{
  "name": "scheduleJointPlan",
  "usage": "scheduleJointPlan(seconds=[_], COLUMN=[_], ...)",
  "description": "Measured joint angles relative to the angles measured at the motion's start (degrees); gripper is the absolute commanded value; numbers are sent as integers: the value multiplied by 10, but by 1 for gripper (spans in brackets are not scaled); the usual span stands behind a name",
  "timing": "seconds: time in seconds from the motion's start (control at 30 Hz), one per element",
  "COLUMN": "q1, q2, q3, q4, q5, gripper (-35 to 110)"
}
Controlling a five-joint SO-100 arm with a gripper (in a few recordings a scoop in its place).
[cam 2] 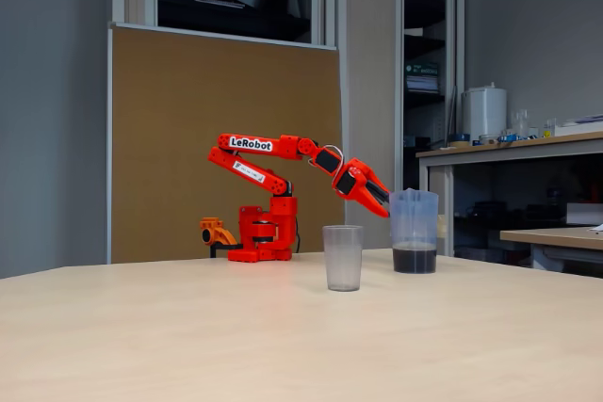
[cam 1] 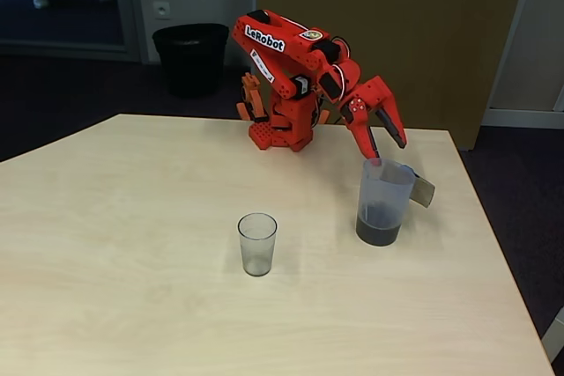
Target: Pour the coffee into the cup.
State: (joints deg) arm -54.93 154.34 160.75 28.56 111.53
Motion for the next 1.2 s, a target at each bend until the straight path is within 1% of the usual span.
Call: scheduleJointPlan(seconds=[0.23, 0.5, 0.87, 1.2], q1=[0, 13, 25, 15], q2=[-57, -135, -198, -258], q3=[3, 3, -32, -90], q4=[-61, -121, -147, -149], q5=[0, -47, -107, -109], gripper=[23, 22, 21, 20])
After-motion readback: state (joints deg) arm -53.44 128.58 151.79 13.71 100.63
